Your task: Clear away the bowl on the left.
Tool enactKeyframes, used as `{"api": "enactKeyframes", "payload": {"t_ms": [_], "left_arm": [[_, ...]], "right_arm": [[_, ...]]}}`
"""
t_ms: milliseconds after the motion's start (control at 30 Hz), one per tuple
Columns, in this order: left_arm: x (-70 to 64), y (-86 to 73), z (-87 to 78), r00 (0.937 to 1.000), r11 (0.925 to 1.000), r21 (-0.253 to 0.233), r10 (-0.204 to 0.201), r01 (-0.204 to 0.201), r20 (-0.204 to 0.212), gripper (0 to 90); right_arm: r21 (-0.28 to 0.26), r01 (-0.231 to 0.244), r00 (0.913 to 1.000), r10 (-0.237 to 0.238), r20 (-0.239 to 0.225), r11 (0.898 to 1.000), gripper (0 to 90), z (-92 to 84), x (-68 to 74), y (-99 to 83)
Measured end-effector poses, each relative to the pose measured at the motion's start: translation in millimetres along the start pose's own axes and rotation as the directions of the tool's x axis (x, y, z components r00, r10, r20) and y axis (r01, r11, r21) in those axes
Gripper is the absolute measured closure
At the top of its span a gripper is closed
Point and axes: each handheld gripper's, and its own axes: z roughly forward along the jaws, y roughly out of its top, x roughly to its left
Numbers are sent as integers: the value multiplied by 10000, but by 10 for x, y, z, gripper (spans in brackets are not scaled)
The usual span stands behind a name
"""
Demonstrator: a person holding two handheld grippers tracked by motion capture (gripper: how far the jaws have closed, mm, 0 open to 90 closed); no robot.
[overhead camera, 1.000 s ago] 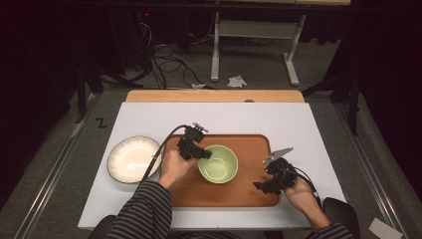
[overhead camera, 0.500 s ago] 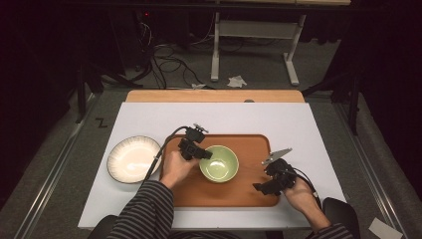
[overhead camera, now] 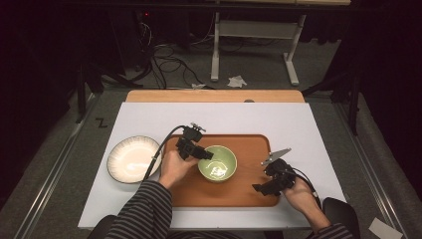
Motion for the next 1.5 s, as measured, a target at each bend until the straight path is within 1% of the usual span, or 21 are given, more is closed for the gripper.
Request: {"api": "enactKeyframes", "payload": {"t_ms": [33,67,100,133,300,367,400,467,533,567,700,800,833,933,967,1100,1133,1167,1300,1500], "left_arm": [[5,1,-21,10000,10000,-31,13,-13,25,506],[7,2,-40,10000,10000,-79,19,-19,-2,506],[17,5,-77,10000,9998,-213,-53,53,-8,489],[17,5,-77,10000,9998,-213,-53,53,-8,479],[35,6,-187,9999,9984,-554,-75,69,-99,461],[36,4,-201,9999,9983,-575,-76,68,-126,458],[37,3,-215,9999,9983,-580,-64,56,-133,456],[36,-1,-242,9999,9978,-663,-78,70,-121,453],[38,-3,-269,9999,9974,-725,-40,31,-124,450],[39,-4,-279,9999,9973,-730,-32,24,-115,446],[55,-9,-293,9998,9979,-647,-31,19,-183,445],[60,-18,-315,9997,9978,-662,-2,-14,-233,444],[58,-23,-328,9997,9976,-686,0,-17,-251,444],[60,-28,-362,9997,9971,-755,-5,-14,-248,445],[61,-29,-374,9996,9971,-758,3,-23,-265,444],[63,-39,-396,9994,9970,-777,21,-47,-337,445],[65,-42,-406,9994,9974,-717,95,-119,-346,445],[57,-45,-408,9994,9970,-776,37,-63,-336,444],[52,-63,-442,9993,9970,-762,124,-152,-364,444],[111,-117,-498,9989,9966,-819,-34,-5,-477,444]], "right_arm": [[0,-8,10000,8,1,10000,282,1,0,0],[0,-8,10000,8,1,10000,282,1,0,0],[-10,51,10000,-51,-7,10000,281,2,-2,-1],[-10,51,10000,-51,-7,10000,281,2,-2,-1],[53,45,10000,-45,-65,10000,278,10,-4,1],[87,112,9999,-112,-66,9999,278,13,-7,0],[109,40,10000,-39,-69,9999,277,13,-1,0],[78,161,9998,-160,-71,9998,277,13,-3,-1],[53,178,9998,-178,-76,9998,276,11,-4,-2],[108,104,9999,-103,-102,9999,276,13,-6,-1],[215,85,9999,-84,-65,9997,275,20,-1,0],[119,148,9998,-146,-96,9998,275,16,-5,-3],[115,102,9999,-101,-108,9999,275,14,-2,-3],[130,104,9999,-102,-119,9999,274,17,1,-3],[223,92,9999,-91,-86,9997,274,20,0,0],[206,122,9999,-120,-121,9997,274,28,-2,-2],[235,94,9999,-92,-79,9997,274,23,3,-1],[237,85,9999,-84,-71,9997,273,19,7,-2],[253,79,9999,-76,-109,9996,272,25,4,-1],[274,67,9999,-63,-120,9996,271,21,4,-3]]}}
